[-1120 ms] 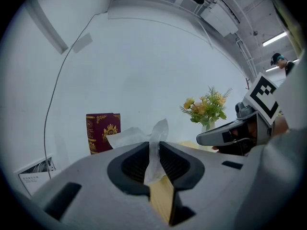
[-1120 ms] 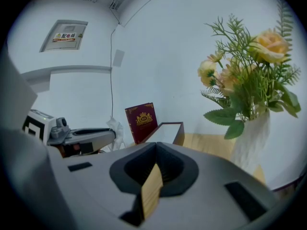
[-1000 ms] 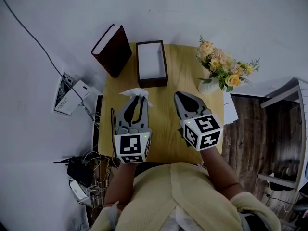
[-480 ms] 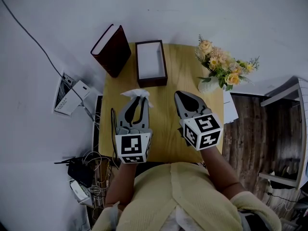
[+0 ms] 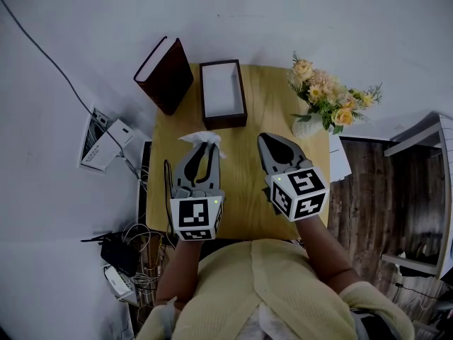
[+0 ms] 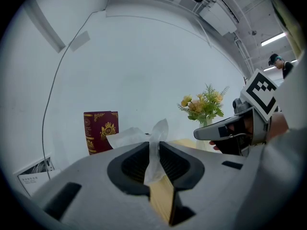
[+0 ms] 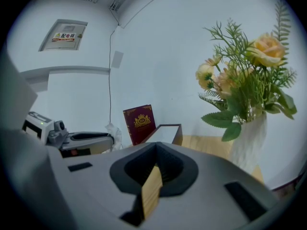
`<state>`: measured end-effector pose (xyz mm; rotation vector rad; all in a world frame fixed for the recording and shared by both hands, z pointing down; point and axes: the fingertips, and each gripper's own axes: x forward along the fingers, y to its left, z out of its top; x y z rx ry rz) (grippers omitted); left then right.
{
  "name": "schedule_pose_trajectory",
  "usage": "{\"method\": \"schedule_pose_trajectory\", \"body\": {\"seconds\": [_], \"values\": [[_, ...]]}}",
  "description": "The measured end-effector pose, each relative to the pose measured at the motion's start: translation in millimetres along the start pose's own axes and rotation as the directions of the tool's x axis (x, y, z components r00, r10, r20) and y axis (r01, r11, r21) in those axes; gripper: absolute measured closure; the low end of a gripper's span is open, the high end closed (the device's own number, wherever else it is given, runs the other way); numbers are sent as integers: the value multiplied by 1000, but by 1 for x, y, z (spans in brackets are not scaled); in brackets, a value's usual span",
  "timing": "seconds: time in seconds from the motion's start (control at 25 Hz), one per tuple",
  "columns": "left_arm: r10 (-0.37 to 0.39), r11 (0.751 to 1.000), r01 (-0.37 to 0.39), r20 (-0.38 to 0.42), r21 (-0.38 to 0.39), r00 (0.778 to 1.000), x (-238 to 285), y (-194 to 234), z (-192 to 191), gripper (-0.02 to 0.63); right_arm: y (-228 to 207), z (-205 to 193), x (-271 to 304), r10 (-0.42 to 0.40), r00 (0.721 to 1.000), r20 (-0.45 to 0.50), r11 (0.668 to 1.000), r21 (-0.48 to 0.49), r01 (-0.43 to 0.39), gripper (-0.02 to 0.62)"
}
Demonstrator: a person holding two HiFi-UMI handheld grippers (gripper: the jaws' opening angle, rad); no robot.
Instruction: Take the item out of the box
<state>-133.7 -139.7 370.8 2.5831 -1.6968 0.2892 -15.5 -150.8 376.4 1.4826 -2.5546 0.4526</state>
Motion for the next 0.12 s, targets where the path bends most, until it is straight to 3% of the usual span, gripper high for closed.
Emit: {"method": "schedule_pose_trajectory", "body": {"seconds": [0.12], "values": [[2,1000,-2,-2,-1,1000,1,2,-1,525,0,1,2,0,1000,3,1000,-1,0,568]]}}
